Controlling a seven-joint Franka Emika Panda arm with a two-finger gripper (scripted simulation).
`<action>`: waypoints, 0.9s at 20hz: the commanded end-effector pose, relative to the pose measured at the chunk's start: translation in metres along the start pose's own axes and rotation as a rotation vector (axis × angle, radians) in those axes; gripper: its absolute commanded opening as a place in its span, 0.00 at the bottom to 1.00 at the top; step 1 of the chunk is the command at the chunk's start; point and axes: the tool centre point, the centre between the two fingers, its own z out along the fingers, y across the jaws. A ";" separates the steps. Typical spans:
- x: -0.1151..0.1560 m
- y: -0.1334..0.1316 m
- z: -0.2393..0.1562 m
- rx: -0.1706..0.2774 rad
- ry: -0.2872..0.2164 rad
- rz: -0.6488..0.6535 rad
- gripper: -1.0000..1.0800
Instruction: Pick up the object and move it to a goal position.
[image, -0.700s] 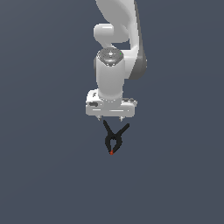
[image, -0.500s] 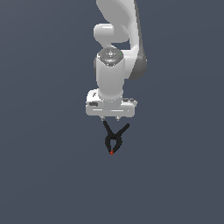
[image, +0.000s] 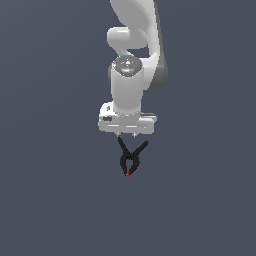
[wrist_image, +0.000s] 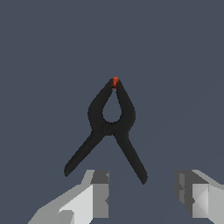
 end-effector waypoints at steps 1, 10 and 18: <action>-0.001 -0.002 0.003 0.005 -0.005 0.014 0.62; -0.007 -0.020 0.029 0.048 -0.050 0.152 0.62; -0.021 -0.050 0.071 0.102 -0.135 0.385 0.62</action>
